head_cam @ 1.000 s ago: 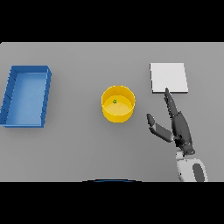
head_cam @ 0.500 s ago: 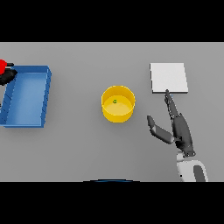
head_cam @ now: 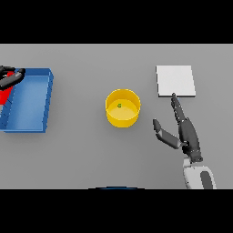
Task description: Pick up the red beaker and tilt it to pour out 1 green nut into yellow bowl. Pick up the yellow bowl and place it on the metallic measuring scale.
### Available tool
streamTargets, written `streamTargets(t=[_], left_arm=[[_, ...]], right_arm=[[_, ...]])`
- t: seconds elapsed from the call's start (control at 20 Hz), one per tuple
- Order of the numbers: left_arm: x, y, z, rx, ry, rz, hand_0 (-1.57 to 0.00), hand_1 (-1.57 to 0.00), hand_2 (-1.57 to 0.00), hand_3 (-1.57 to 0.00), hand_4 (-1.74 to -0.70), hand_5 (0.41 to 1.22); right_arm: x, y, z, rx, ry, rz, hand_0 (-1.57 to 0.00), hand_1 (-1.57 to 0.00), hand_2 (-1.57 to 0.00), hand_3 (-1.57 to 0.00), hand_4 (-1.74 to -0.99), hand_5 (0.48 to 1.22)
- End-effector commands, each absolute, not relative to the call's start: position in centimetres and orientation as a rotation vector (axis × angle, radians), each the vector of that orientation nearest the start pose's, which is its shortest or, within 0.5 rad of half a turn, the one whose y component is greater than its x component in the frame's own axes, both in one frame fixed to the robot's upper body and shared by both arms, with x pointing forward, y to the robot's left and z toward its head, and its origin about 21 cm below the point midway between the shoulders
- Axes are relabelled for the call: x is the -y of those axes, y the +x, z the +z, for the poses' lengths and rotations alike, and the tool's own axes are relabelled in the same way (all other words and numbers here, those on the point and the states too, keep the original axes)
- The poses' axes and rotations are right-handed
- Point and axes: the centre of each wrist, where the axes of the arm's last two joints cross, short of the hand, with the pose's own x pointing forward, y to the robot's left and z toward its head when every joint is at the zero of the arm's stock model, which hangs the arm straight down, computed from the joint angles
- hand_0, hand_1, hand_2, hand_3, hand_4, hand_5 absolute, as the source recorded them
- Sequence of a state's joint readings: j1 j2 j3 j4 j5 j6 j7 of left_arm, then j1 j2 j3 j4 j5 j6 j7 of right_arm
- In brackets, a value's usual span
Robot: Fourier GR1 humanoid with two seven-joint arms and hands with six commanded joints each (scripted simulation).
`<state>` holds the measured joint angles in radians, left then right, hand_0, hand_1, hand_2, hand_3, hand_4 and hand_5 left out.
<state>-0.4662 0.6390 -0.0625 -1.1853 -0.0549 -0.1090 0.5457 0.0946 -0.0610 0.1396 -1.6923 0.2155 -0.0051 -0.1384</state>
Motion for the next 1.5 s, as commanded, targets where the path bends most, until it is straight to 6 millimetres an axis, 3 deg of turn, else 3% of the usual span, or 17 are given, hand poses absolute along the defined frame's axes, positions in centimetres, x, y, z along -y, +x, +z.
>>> streamTargets(t=[0.0, 0.1, 0.4, 0.5, 0.65, 0.9, 1.05, 1.45], left_arm=[[-35.6, 35.3, 11.1, 0.998, 0.611, -0.468, -0.31, -0.28, -0.27, -0.28, -0.84, 0.632], [-35.4, 35.2, 10.0, 0.969, 0.633, -0.496, -0.2, -0.18, -0.17, -0.18, -0.81, 0.627], [-34.9, 35.7, 10.5, 1.095, 0.639, -0.484, -0.05, -0.05, -0.04, -0.05, -0.78, 0.635], [-34.8, 35.7, 10.5, 1.134, 0.614, -0.454, -0.03, -0.03, -0.03, -0.03, -0.79, 0.652], [-33.9, 35.5, 10.4, 1.156, 0.584, -0.447, -0.02, -0.01, -0.01, -0.01, -0.8, 0.666], [-33.3, 35.4, 9.8, 1.13, 0.564, -0.434, 0.0, 0.0, 0.0, 0.0, -0.81, 0.688], [-34.2, 35.0, 10.1, 1.135, 0.57, -0.441, 0.0, 0.0, 0.0, 0.0, -0.81, 0.689], [-34.6, 34.9, 10.6, 1.144, 0.565, -0.443, 0.0, 0.0, 0.0, 0.0, -0.81, 0.696]], right_arm=[[21.5, 22.6, 1.1, 1.754, -0.118, 0.308, 0.0, 0.0, 0.0, 0.0, -1.155, 0.67], [21.5, 22.6, 1.1, 1.754, -0.141, 0.324, 0.0, 0.0, 0.0, 0.0, -1.157, 0.665], [20.9, 22.6, 1.8, 1.71, -0.205, 0.409, 0.0, 0.0, 0.0, 0.0, -1.115, 0.638], [21.1, 23.5, 2.2, 1.734, -0.179, 0.545, 0.0, 0.0, 0.0, 0.0, -1.08, 0.662], [21.5, 25.2, 4.0, 1.69, -0.281, 0.839, 0.0, 0.0, 0.0, 0.0, -1.122, 0.649], [19.6, 28.3, 5.9, 1.648, -0.396, 1.293, 0.0, 0.0, 0.0, 0.0, -1.15, 0.63], [18.4, 29.3, 6.7, 1.647, -0.4, 1.534, 0.0, 0.0, 0.0, 0.0, -1.162, 0.637], [15.8, 32.6, 6.0, 1.482, -0.36, 1.889, 0.0, 0.0, 0.0, 0.0, -1.157, 0.644]])
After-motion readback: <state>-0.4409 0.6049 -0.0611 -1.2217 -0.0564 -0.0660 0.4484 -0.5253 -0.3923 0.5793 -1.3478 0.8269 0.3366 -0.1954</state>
